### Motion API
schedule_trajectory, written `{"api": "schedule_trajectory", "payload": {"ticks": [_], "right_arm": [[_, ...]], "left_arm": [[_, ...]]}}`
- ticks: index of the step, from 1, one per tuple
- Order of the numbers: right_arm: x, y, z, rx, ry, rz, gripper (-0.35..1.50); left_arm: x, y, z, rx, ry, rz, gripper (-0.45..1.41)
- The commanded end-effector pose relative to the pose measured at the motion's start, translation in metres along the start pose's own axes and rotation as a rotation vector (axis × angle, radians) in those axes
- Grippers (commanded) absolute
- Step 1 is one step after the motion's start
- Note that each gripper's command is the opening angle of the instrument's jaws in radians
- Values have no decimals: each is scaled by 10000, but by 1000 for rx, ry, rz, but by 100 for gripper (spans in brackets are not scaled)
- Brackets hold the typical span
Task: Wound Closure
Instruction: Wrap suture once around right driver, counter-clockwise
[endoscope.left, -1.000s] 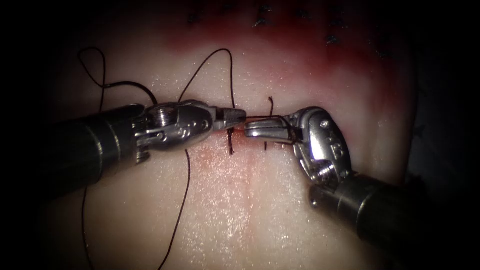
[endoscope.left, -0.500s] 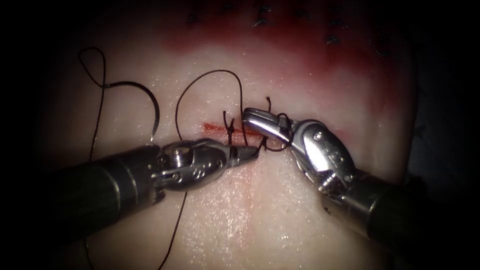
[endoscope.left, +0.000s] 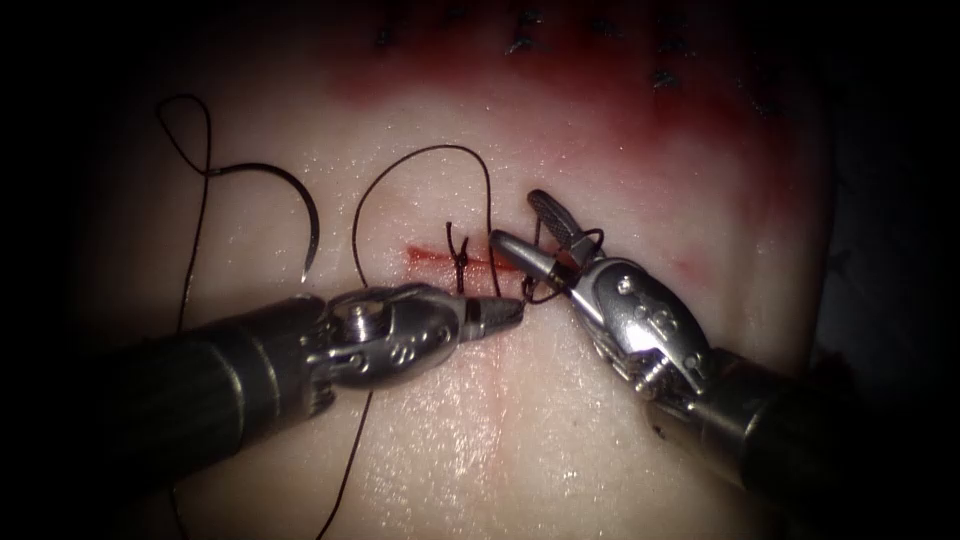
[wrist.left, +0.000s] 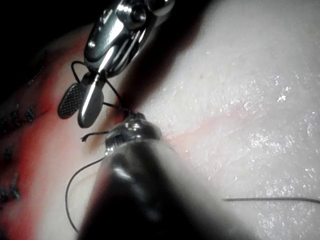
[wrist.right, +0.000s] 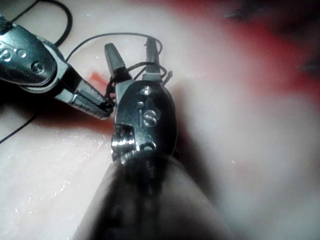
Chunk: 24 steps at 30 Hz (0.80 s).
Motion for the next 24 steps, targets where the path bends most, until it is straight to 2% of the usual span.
{"api": "schedule_trajectory", "payload": {"ticks": [1,2,9,17,24], "right_arm": [[-4,-1,8,-22,-13,-6,85],[-4,-1,8,-41,-19,-12,93],[-16,2,9,-119,-59,57,88],[-38,16,17,-154,-83,170,85],[-63,29,25,-137,-137,261,81]], "left_arm": [[0,-3,9,3,1,3,-35],[-1,-2,10,4,1,-1,-35],[-2,4,15,12,-4,-2,-35],[-2,9,17,14,-3,0,-35],[-3,17,19,15,3,6,-35]]}}
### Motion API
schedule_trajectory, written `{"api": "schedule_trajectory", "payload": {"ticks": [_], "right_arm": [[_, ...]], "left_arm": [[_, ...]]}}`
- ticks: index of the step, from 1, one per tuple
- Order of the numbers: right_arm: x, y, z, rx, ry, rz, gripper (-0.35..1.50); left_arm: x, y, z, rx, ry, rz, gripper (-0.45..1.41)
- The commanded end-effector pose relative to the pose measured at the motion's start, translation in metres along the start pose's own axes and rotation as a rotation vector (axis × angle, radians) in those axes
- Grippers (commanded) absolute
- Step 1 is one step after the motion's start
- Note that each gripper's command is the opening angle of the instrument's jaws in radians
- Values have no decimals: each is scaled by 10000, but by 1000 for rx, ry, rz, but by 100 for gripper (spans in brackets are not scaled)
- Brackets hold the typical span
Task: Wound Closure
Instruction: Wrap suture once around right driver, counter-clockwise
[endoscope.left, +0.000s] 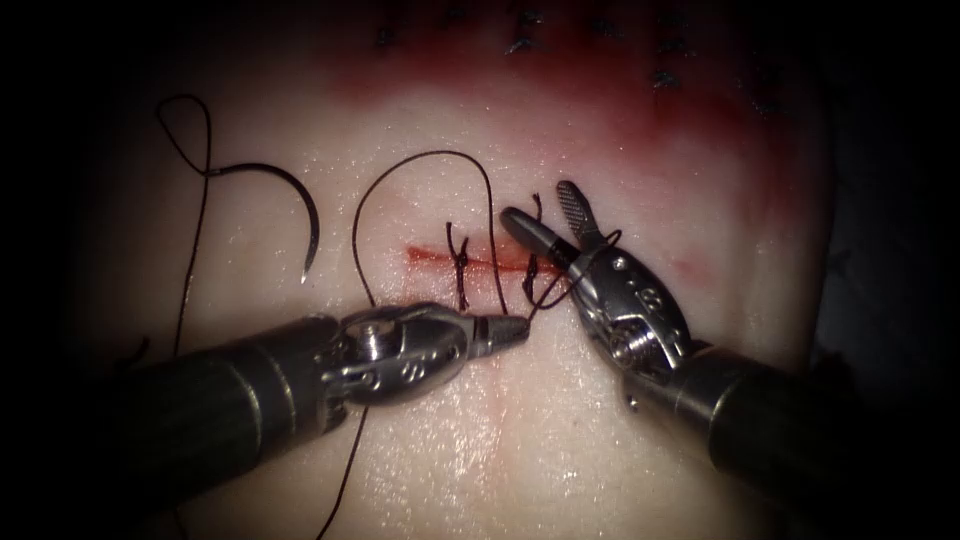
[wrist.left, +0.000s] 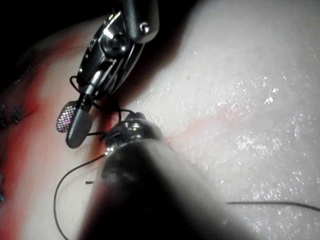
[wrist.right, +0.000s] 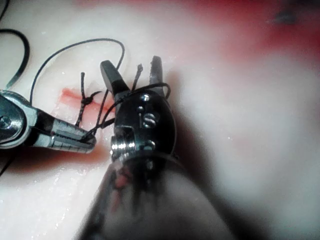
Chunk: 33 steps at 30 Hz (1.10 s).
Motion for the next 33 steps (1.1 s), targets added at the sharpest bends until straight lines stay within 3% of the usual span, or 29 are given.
{"api": "schedule_trajectory", "payload": {"ticks": [1,6,10,11,12,13,24,33], "right_arm": [[-9,2,9,5,-12,11,81],[-19,5,17,33,-52,38,81],[-21,5,21,41,-54,47,71],[-20,4,21,39,-54,48,53],[-20,3,20,39,-50,51,22],[-16,1,18,39,-31,62,-33],[12,-10,11,14,22,-9,-35],[-7,-10,3,22,35,-98,-35]], "left_arm": [[1,-2,8,-2,2,3,-35],[1,0,8,-3,7,-2,-35],[1,1,8,-2,6,-1,-35],[1,1,8,-3,7,0,-35],[0,2,7,-3,7,0,-35],[0,2,7,-6,6,1,-35],[-7,8,10,-14,6,-5,-35],[-14,-16,-3,-34,15,-58,-35]]}}
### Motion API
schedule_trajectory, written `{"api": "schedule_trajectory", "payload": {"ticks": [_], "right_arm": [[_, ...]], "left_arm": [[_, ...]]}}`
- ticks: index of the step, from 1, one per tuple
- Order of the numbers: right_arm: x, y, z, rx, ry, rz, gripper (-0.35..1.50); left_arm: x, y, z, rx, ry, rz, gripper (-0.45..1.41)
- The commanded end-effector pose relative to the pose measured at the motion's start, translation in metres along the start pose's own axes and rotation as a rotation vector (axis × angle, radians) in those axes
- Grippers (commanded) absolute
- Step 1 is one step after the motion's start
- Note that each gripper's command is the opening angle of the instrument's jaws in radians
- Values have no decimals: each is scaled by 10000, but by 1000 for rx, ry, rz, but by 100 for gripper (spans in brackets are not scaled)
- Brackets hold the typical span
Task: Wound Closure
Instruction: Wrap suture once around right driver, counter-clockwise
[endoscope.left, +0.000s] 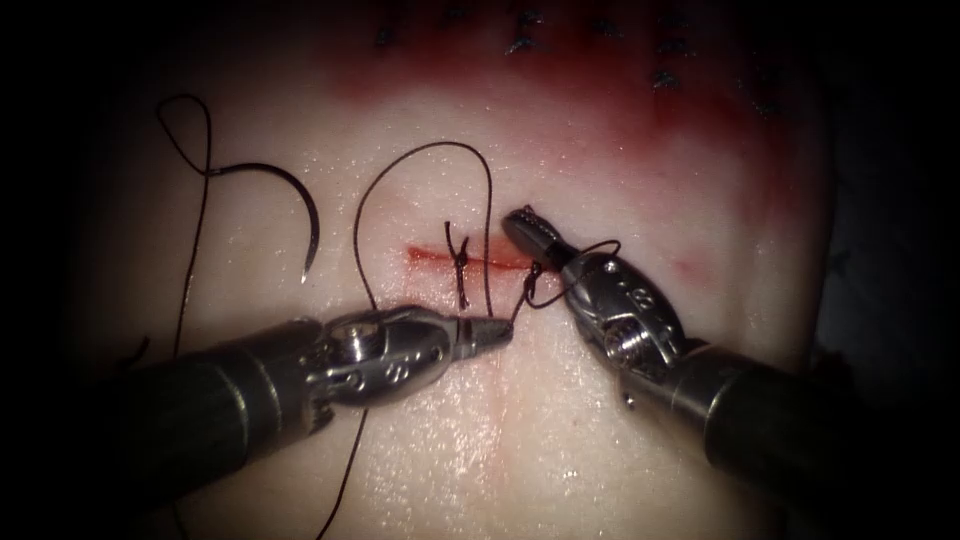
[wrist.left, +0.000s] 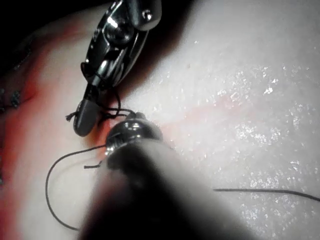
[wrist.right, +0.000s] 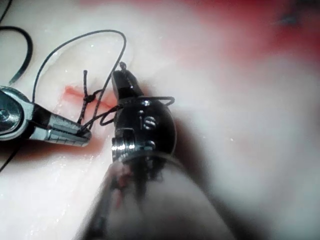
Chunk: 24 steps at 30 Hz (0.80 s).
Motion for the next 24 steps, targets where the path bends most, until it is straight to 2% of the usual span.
{"api": "schedule_trajectory", "payload": {"ticks": [1,5,10,21,24], "right_arm": [[-11,0,4,17,1,-23,-35],[-17,2,-2,58,22,-61,-35],[-21,-1,-8,84,60,-112,-35],[-29,-3,-12,115,87,-163,-35],[-30,-3,-13,119,92,-170,-35]], "left_arm": [[2,-10,3,-1,-6,-5,-35],[4,-48,-16,31,-4,-44,-35],[2,-102,-32,52,-47,-91,-35],[-5,-204,-38,77,-104,-139,-35],[-8,-215,-36,77,-106,-146,-35]]}}
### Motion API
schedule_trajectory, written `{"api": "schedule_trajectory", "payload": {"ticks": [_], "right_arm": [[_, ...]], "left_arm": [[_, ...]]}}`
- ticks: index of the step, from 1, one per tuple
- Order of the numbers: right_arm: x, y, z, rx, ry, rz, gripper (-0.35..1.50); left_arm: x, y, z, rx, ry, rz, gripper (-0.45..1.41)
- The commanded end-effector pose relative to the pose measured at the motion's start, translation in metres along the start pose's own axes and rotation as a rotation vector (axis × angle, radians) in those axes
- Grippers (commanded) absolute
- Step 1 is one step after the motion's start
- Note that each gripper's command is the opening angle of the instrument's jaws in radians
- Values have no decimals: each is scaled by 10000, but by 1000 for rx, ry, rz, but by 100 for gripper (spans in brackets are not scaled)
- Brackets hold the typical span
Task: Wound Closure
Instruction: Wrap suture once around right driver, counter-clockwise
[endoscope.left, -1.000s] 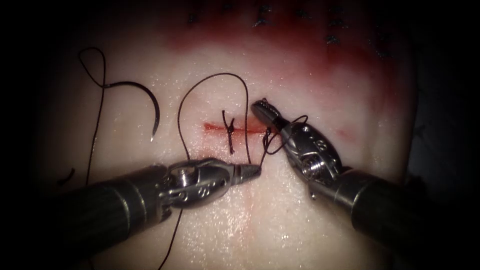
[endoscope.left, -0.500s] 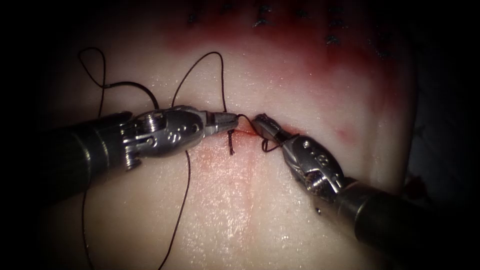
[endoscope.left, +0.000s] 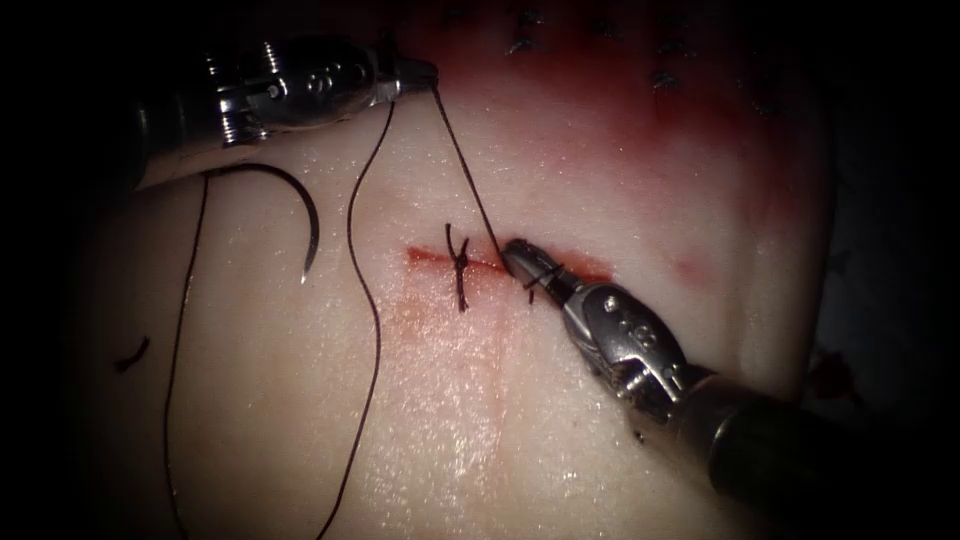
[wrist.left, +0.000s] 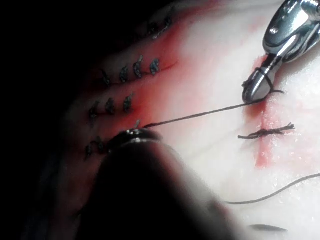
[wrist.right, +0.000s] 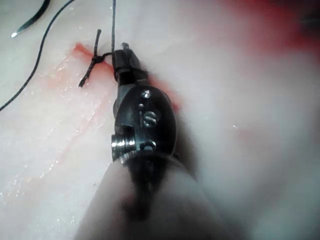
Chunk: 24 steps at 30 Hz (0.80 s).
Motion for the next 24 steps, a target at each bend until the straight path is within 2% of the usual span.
{"api": "schedule_trajectory", "payload": {"ticks": [1,6,12,18,24], "right_arm": [[-8,-2,5,4,-1,0,-35],[-15,-5,0,14,14,-10,-35],[-27,-9,-9,28,25,-37,-35],[-42,-9,-16,40,43,-127,-35],[-55,-14,-22,45,58,-219,-35]], "left_arm": [[3,-13,9,6,-4,-3,-35],[-3,-53,26,11,-17,-27,-35],[-11,-85,50,25,-24,-40,-35],[-24,-90,75,32,-46,-28,-35],[-37,-95,87,29,-56,-35,-35]]}}
